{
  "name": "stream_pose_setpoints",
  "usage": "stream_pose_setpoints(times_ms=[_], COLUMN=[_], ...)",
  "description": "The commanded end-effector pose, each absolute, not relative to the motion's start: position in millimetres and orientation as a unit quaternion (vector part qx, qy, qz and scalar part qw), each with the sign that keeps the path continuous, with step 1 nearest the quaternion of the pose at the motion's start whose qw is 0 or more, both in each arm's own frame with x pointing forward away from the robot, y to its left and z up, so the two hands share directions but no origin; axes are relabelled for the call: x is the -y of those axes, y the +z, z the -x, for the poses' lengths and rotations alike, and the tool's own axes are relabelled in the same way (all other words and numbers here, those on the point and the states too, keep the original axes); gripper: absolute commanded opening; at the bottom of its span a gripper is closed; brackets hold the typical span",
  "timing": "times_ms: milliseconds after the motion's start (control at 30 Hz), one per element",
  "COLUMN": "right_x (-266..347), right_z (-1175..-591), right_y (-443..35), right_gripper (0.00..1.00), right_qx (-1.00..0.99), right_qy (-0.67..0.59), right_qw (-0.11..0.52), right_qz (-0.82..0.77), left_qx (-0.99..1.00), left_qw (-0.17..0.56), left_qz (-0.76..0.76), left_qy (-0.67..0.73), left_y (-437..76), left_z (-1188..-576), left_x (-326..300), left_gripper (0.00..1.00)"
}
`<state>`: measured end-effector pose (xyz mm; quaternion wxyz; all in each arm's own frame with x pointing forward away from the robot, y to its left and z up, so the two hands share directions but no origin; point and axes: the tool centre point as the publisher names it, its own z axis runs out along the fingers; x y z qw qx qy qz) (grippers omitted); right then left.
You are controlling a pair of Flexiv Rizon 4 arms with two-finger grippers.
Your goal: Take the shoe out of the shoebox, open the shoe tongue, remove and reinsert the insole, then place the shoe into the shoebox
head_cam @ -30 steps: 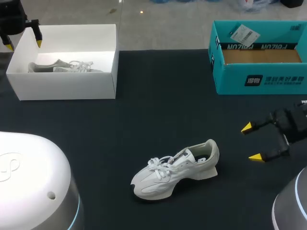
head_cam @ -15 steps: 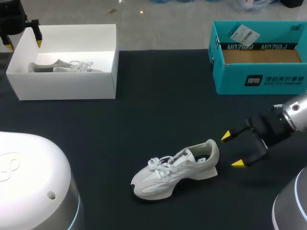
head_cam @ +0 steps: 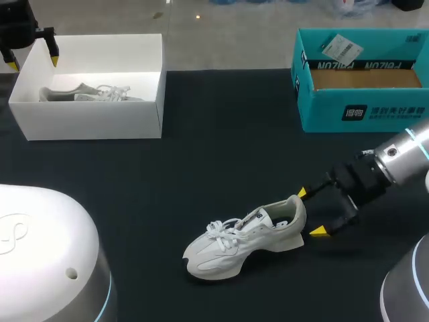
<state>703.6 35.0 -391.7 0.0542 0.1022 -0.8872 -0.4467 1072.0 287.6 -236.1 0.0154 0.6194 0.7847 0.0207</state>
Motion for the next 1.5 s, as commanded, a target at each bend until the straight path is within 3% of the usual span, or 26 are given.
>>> stream_pose_setpoints(times_ms=[33, 933, 967, 1000, 1033, 1500], right_x=[-46.0, -101.3, -101.3, -101.0, -100.4, -76.0], right_z=[-706.9, -694.0, -693.9, -693.9, -693.9, -691.7], right_y=[-399.4, -420.8, -421.1, -421.3, -421.6, -413.2], right_gripper=[1.00, 1.00, 0.49, 0.05, 0.00, 0.00], right_qx=[0.884, 0.876, 0.876, 0.876, 0.877, 0.870], right_qy=[-0.451, -0.462, -0.462, -0.463, -0.463, -0.493], right_qw=[0.062, 0.073, 0.071, 0.070, 0.069, -0.007], right_qz=[-0.105, -0.119, -0.116, -0.114, -0.111, 0.005], left_qx=[-0.784, -0.784, -0.784, -0.784, -0.784, -0.784], left_qw=[0.015, 0.015, 0.015, 0.015, 0.015, 0.015], left_qz=[-0.620, -0.620, -0.620, -0.620, -0.620, -0.620], left_qy=[0.021, 0.021, 0.021, 0.021, 0.021, 0.021], left_y=[-235.6, -235.6, -235.6, -235.6, -235.6, -235.6], left_z=[-1072.3, -1072.3, -1072.3, -1072.3, -1072.3, -1072.3], left_x=[-288.3, -288.3, -288.3, -288.3, -288.3, -288.3], left_gripper=[1.00, 1.00, 1.00, 1.00, 1.00, 1.00])
